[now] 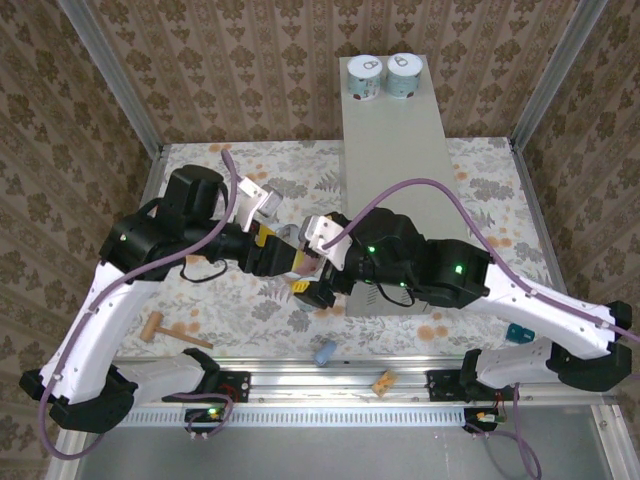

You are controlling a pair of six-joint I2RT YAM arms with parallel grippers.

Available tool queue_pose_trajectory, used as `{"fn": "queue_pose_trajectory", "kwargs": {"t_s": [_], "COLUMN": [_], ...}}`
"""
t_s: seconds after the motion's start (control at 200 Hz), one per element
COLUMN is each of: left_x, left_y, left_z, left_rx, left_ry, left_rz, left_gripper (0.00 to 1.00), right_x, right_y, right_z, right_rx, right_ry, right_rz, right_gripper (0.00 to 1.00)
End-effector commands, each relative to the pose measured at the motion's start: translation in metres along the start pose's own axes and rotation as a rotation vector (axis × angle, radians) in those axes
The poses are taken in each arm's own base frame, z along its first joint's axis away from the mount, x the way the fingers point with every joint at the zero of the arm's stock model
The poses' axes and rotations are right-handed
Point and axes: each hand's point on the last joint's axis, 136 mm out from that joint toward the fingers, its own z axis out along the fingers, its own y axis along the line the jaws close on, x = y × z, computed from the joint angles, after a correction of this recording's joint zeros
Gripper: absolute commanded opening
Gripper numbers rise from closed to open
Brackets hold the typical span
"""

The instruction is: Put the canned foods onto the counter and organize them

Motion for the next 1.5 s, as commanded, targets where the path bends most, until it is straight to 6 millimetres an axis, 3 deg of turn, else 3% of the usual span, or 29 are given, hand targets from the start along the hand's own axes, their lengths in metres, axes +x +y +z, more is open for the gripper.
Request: {"fn": "queue_pose_trajectory", "kwargs": {"t_s": [0.0,0.135,0.375,0.55,0.635,0.705,0.94,1.205,1.325,1.49], "left_x": [-0.018,-0.018,-0.022,-0.030,-0.035,-0.040,-0.043,-0.040,-0.047,-0.055], "left_y": [-0.019,-0.020,-0.019,-0.021,-0.024,-0.023,-0.008,0.000,0.004,0.002], "left_z": [-0.009,-0.009,-0.006,-0.008,-0.012,-0.018,-0.046,-0.044,-0.047,-0.043], "left_rx": [0.072,0.079,0.082,0.083,0.078,0.056,-0.007,0.021,0.029,0.081], "left_ry": [-0.072,-0.073,-0.073,-0.099,-0.122,-0.149,-0.242,-0.269,-0.305,-0.327], "left_rz": [0.069,0.072,0.074,0.083,0.095,0.104,0.075,0.045,0.040,0.035], "left_gripper": [0.59,0.58,0.59,0.69,0.83,0.99,1.00,1.00,1.00,1.00], "right_x": [-0.012,-0.009,-0.013,-0.021,-0.028,-0.036,-0.056,-0.027,-0.014,0.006], "right_y": [-0.007,-0.014,-0.022,-0.033,-0.041,-0.048,-0.087,-0.143,-0.154,-0.161], "right_z": [0.011,0.019,0.013,0.004,-0.004,-0.014,-0.067,-0.119,-0.135,-0.142], "right_rx": [0.047,0.095,0.135,0.167,0.187,0.203,0.309,0.495,0.549,0.601], "right_ry": [-0.041,-0.023,-0.039,-0.073,-0.104,-0.143,-0.275,-0.340,-0.368,-0.367], "right_rz": [0.006,0.019,0.037,0.074,0.104,0.128,0.210,0.290,0.293,0.296], "right_gripper": [1.00,0.99,0.79,0.73,0.70,0.69,0.69,0.70,0.71,0.71]}}
